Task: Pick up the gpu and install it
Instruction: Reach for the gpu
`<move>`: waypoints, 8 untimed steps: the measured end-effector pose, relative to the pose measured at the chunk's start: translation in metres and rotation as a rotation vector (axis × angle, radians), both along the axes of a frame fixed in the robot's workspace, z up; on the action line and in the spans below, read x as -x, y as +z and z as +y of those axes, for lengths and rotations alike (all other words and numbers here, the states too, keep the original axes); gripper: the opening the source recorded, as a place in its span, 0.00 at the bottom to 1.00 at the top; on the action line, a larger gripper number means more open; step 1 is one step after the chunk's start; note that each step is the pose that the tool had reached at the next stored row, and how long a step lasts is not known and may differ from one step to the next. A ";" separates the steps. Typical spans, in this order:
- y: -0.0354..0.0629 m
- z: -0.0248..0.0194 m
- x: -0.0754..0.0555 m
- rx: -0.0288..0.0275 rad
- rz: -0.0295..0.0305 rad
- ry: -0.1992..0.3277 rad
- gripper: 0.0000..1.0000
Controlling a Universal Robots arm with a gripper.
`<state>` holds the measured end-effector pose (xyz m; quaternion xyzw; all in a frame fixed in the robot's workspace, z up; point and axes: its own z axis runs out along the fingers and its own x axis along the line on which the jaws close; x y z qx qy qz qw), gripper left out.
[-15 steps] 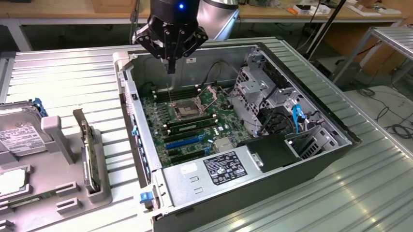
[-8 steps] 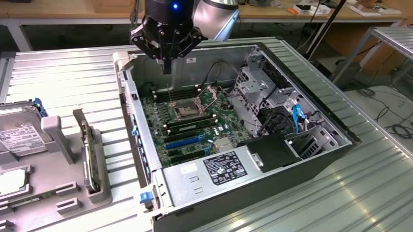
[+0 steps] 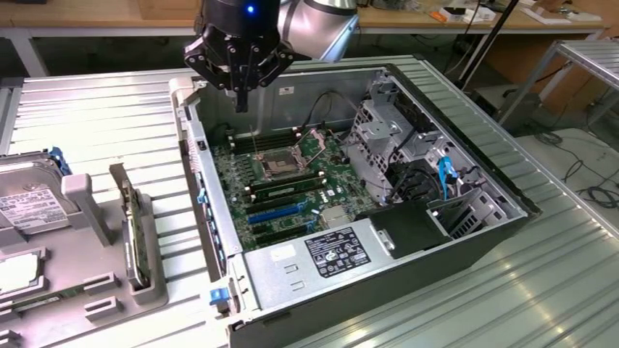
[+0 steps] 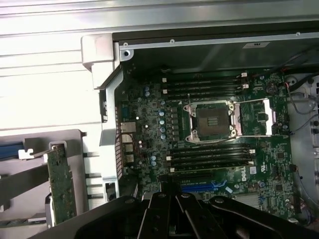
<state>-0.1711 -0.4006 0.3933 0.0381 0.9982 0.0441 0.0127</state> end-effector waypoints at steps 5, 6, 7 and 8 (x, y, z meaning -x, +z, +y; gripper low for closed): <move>0.0000 -0.0001 0.007 0.0000 0.0000 0.000 0.11; 0.0000 -0.0001 0.009 0.0000 0.0000 0.000 0.11; 0.0000 -0.0001 0.010 0.0000 0.0000 0.000 0.11; 0.0000 -0.0001 0.011 0.0000 0.0000 0.000 0.11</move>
